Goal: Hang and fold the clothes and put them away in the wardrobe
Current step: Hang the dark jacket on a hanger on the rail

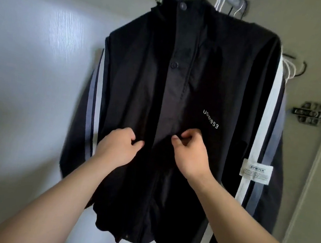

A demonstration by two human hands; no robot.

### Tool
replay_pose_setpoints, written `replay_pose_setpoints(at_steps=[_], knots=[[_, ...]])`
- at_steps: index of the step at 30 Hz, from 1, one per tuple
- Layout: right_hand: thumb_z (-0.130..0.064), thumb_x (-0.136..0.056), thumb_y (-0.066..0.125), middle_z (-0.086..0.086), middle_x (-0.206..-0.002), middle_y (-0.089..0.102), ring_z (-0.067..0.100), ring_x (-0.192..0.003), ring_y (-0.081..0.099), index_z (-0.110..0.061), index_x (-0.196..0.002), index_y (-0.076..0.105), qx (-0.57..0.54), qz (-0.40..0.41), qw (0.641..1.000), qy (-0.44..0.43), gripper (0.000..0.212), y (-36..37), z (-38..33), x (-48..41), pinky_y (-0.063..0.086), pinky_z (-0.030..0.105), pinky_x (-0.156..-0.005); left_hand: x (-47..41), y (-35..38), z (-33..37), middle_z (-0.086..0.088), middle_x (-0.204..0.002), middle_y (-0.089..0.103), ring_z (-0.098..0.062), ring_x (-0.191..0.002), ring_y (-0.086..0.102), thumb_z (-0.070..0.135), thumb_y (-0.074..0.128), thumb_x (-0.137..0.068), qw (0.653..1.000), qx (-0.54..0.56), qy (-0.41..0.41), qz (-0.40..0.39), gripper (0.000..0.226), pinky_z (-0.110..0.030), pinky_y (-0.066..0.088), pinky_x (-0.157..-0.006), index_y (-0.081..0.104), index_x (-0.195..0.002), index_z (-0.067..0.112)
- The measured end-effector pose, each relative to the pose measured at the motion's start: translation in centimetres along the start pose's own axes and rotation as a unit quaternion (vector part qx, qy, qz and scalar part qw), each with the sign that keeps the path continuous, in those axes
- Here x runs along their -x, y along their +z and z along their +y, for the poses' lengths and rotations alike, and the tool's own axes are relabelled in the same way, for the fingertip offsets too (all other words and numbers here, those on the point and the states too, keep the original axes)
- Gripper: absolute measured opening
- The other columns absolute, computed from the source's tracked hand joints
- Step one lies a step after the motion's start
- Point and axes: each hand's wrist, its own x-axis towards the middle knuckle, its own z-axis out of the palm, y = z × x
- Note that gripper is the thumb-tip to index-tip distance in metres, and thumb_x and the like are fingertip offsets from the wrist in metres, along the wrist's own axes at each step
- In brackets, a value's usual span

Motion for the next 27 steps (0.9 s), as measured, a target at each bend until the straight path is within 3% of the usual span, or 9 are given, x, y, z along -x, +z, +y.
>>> replay_pose_setpoints(at_steps=[4,7,9,11,14,17,21,25,27], knots=[[-0.030,-0.093,0.066,-0.008,-0.088,0.058,0.005,-0.070,0.057,-0.029,-0.100,0.047,0.040,0.029,0.991,-0.124,0.019,-3.8,-5.7,-3.2,0.042,0.017,-0.061,-4.2,-4.6,3.0,0.011,-0.119,0.057,-0.009,-0.087,0.059,0.053,0.052,-0.097,0.985,0.042,0.058,0.160,0.033,-0.019,0.031,-0.056,0.056,-0.122,0.031],[-0.027,-0.092,0.065,-0.005,-0.103,0.050,0.012,-0.080,0.055,-0.027,-0.105,0.047,0.111,0.063,0.968,-0.216,0.022,-5.9,-9.5,-5.2,0.048,0.029,-0.071,-7.1,-8.1,5.3,0.004,-0.124,0.053,-0.014,-0.087,0.060,0.044,0.052,-0.100,0.963,0.093,0.101,0.234,0.030,-0.024,0.040,-0.062,0.055,-0.123,0.027],[-0.024,-0.090,0.064,-0.002,-0.110,0.048,0.019,-0.090,0.054,-0.024,-0.109,0.049,0.190,0.108,0.935,-0.281,0.024,-6.9,-11.7,-6.6,0.048,0.036,-0.076,-8.8,-10.4,6.6,0.001,-0.123,0.052,-0.020,-0.092,0.061,0.037,0.055,-0.098,0.940,0.124,0.137,0.286,0.024,-0.032,0.047,-0.074,0.057,-0.118,0.024],[-0.022,-0.086,0.064,0.005,-0.115,0.051,0.029,-0.103,0.050,-0.018,-0.112,0.054,0.291,0.179,0.875,-0.344,0.029,-7.7,-13.6,-8.0,0.045,0.041,-0.083,-10.3,-12.6,7.6,0.000,-0.119,0.054,-0.024,-0.102,0.058,0.030,0.059,-0.094,0.907,0.132,0.169,0.363,0.018,-0.038,0.048,-0.086,0.060,-0.110,0.022],[-0.029,-0.086,0.061,0.009,-0.124,0.052,0.034,-0.115,0.045,-0.015,-0.117,0.058,0.358,0.256,0.823,-0.358,0.034,-8.6,-15.7,-10.4,0.033,0.043,-0.093,-12.6,-15.4,8.6,-0.002,-0.122,0.057,-0.028,-0.116,0.049,0.029,0.055,-0.093,0.879,0.131,0.148,0.434,0.021,-0.043,0.041,-0.096,0.062,-0.111,0.020],[-0.046,-0.098,0.043,0.011,-0.125,0.057,0.035,-0.118,0.047,-0.015,-0.119,0.059,0.400,0.259,0.828,-0.294,0.041,-9.1,-17.5,-12.8,0.029,0.047,-0.098,-15.0,-17.6,8.4,-0.003,-0.126,0.062,-0.030,-0.121,0.049,0.032,0.041,-0.100,0.909,0.119,0.092,0.388,0.031,-0.043,0.036,-0.098,0.065,-0.115,0.021],[-0.040,-0.097,0.017,0.005,-0.089,0.058,0.034,-0.086,0.052,-0.021,-0.095,0.053,0.447,0.139,0.862,-0.193,0.041,-10.1,-19.9,-14.4,0.036,0.051,-0.092,-16.1,-18.8,7.5,-0.008,-0.097,0.065,-0.034,-0.098,0.054,0.043,0.025,-0.104,0.962,0.102,0.057,0.247,0.051,-0.043,0.033,-0.090,0.063,-0.101,0.010],[-0.047,-0.104,0.024,0.011,-0.098,0.056,0.034,-0.089,0.053,-0.015,-0.096,0.055,0.389,0.103,0.903,-0.148,0.046,-11.0,-21.5,-16.0,0.040,0.039,-0.078,-16.8,-19.7,6.9,-0.002,-0.079,0.052,-0.027,-0.080,0.049,0.055,0.040,-0.097,0.950,0.245,0.062,0.185,0.044,-0.038,0.041,-0.081,0.053,-0.075,0.019],[-0.051,-0.104,0.026,0.010,-0.103,0.058,0.032,-0.102,0.056,-0.010,-0.108,0.061,0.363,0.065,0.921,-0.127,0.054,-11.1,-22.4,-16.8,0.042,0.037,-0.084,-17.0,-20.3,6.9,0.001,-0.083,0.057,-0.021,-0.081,0.054,0.053,0.051,-0.096,0.932,0.320,0.075,0.152,0.038,-0.036,0.047,-0.083,0.065,-0.083,0.021]])
